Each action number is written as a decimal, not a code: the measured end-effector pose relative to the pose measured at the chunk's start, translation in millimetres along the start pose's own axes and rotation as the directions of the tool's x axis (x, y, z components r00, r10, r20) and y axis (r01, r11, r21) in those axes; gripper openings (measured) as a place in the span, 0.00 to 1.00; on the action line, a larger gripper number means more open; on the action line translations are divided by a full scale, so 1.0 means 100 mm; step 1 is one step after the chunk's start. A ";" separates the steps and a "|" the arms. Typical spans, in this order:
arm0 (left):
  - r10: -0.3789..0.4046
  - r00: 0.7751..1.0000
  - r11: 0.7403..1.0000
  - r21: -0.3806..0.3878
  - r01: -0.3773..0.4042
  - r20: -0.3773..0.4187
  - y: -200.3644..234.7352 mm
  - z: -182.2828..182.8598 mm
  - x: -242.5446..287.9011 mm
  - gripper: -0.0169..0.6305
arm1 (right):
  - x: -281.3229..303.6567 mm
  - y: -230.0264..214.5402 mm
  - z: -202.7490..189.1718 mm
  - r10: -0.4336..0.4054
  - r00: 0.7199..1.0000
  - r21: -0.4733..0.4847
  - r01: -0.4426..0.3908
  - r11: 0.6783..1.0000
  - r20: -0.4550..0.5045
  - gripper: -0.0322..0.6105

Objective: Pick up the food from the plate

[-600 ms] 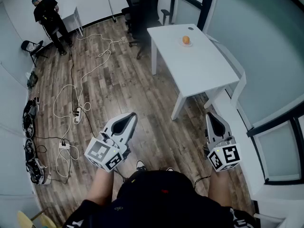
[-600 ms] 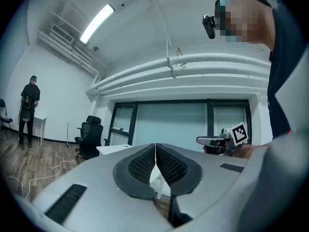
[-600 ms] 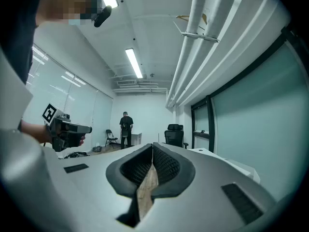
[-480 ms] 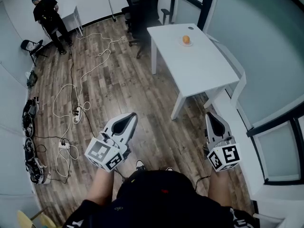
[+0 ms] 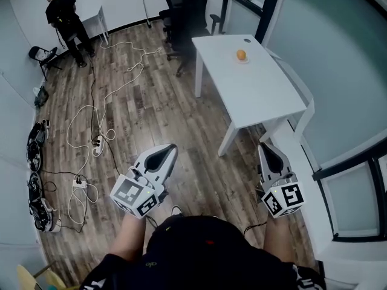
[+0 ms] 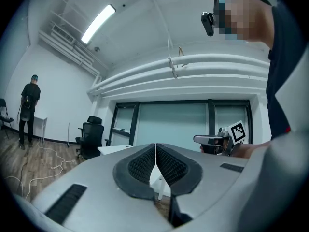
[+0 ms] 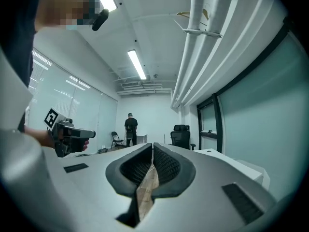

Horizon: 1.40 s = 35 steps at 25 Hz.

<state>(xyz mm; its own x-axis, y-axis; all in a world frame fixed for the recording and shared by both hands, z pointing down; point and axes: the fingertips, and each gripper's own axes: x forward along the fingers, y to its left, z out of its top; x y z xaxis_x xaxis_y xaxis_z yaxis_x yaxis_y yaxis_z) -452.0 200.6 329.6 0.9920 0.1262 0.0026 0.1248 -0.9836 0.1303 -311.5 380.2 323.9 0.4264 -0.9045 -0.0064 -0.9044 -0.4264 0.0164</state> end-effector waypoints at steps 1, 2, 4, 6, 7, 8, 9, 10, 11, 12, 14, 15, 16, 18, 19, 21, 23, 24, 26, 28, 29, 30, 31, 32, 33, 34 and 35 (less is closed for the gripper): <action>0.000 1.000 1.000 0.002 0.000 0.002 0.04 0.01 -0.01 0.07 | 0.05 0.04 0.01 0.008 1.000 -0.008 -0.008 1.000 -0.003 0.10; -0.001 1.000 1.000 0.005 0.001 0.005 0.09 0.00 -0.02 0.07 | 0.10 0.08 0.01 0.015 1.000 -0.014 -0.015 1.000 -0.007 0.10; -0.007 1.000 1.000 0.011 0.006 0.005 0.18 -0.01 -0.07 0.07 | 0.18 0.16 -0.02 0.021 1.000 -0.015 -0.021 1.000 -0.018 0.10; -0.007 1.000 1.000 0.019 0.007 -0.005 0.28 -0.04 -0.15 0.07 | 0.29 0.24 -0.07 0.020 0.999 0.000 -0.020 1.000 -0.029 0.09; -0.007 1.000 1.000 0.021 0.007 -0.011 0.36 -0.06 -0.20 0.07 | 0.36 0.30 -0.09 0.023 0.999 0.009 -0.023 1.000 -0.035 0.10; -0.006 1.000 1.000 0.020 0.007 -0.016 0.45 -0.08 -0.26 0.07 | 0.44 0.39 -0.12 0.031 0.999 0.016 -0.031 0.999 -0.040 0.09; -0.007 1.000 1.000 0.015 0.007 -0.020 0.54 -0.10 -0.31 0.07 | 0.52 0.51 -0.14 0.044 0.998 0.017 -0.043 0.999 -0.048 0.10; -0.007 1.000 1.000 0.007 0.007 -0.022 0.62 -0.11 -0.37 0.07 | 0.59 0.62 -0.16 0.057 0.997 0.010 -0.056 0.998 -0.056 0.09; -0.006 1.000 1.000 -0.001 0.006 -0.025 0.70 -0.12 -0.42 0.07 | 0.65 0.72 -0.19 0.067 0.996 -0.001 -0.067 0.998 -0.065 0.10; -0.005 1.000 1.000 -0.007 0.005 -0.029 0.77 -0.14 -0.47 0.07 | 0.71 0.81 -0.21 0.074 0.995 -0.011 -0.075 0.997 -0.071 0.09; -0.007 0.999 1.000 -0.011 0.006 -0.035 0.92 -0.17 -0.52 0.07 | 0.83 0.94 -0.26 0.081 0.994 -0.019 -0.083 0.996 -0.077 0.09; -0.008 0.999 1.000 -0.011 0.007 -0.037 0.98 -0.19 -0.54 0.07 | 0.89 0.99 -0.29 0.081 0.994 -0.019 -0.083 0.996 -0.079 0.10; -0.010 0.999 1.000 -0.012 0.009 -0.036 1.05 -0.20 -0.55 0.07 | 0.94 1.03 -0.32 0.080 0.993 -0.020 -0.082 0.996 -0.083 0.10; -0.017 0.999 1.000 -0.013 0.016 -0.029 1.17 -0.22 -0.53 0.07 | 1.04 1.04 -0.35 0.074 0.993 -0.025 -0.076 0.997 -0.089 0.10; -0.020 0.999 1.000 -0.013 0.020 -0.027 1.22 -0.22 -0.49 0.07 | 1.10 1.01 -0.35 0.069 0.994 -0.025 -0.071 0.997 -0.089 0.10; -0.022 0.999 1.000 -0.013 0.022 -0.029 1.32 -0.22 -0.38 0.07 | 1.21 0.90 -0.34 0.057 0.995 -0.014 -0.059 0.998 -0.084 0.10; -0.022 0.999 1.000 -0.012 0.021 -0.034 1.39 -0.20 -0.25 0.07 | 1.30 0.78 -0.32 0.048 0.996 -0.007 -0.049 0.999 -0.077 0.10; -0.023 0.999 1.000 -0.006 0.022 -0.034 1.42 -0.19 -0.18 0.07 | 1.36 0.71 -0.31 0.045 0.996 -0.007 -0.045 0.999 -0.074 0.10; -0.022 0.999 1.000 0.011 0.023 -0.034 1.50 -0.17 -0.04 0.07 | 1.50 0.58 -0.32 0.041 0.997 -0.005 -0.041 0.999 -0.066 0.10; -0.011 0.999 1.000 0.016 0.011 -0.040 1.66 -0.16 0.12 0.07 | 1.71 0.45 -0.36 0.042 0.997 0.002 -0.042 0.999 -0.060 0.10; -0.003 0.999 1.000 0.014 0.003 -0.046 1.75 -0.16 0.21 0.07 | 1.82 0.38 -0.38 0.044 0.997 0.005 -0.043 0.999 -0.061 0.10; 0.003 0.999 1.000 0.010 -0.003 -0.051 1.83 -0.15 0.32 0.07 | 1.94 0.31 -0.41 0.045 0.997 0.008 -0.044 0.999 -0.065 0.10; 0.007 0.998 1.000 0.007 -0.007 -0.055 1.90 -0.15 0.43 0.07 | 2.04 0.22 -0.43 0.047 0.997 0.011 -0.046 0.999 -0.069 0.10; 0.008 0.998 1.000 0.006 -0.008 -0.057 1.95 -0.14 0.55 0.07 | 2.14 0.12 -0.45 0.050 0.996 0.016 -0.049 0.999 -0.072 0.10; 0.009 0.998 1.000 0.007 -0.008 -0.057 1.99 -0.13 0.69 0.07 | 2.23 0.01 -0.46 0.054 0.996 0.021 -0.052 0.998 -0.074 0.09; 0.008 0.998 1.000 0.011 -0.008 -0.055 2.03 -0.11 0.84 0.07 | 2.32 -0.10 -0.47 0.058 0.995 0.027 -0.056 0.998 -0.075 0.10; 0.009 0.999 1.000 0.015 -0.008 -0.054 2.07 -0.08 1.00 0.07 | 2.41 -0.23 -0.47 0.063 0.995 0.032 -0.060 0.998 -0.077 0.10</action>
<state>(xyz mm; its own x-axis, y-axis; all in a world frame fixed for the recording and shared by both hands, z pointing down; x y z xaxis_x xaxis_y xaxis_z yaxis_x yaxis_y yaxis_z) -327.3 11.1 364.8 0.9906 0.1241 0.0573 0.1169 -0.9864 0.1156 -187.3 171.6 369.4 0.3689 -0.9267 0.0716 -0.9286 -0.3708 -0.0155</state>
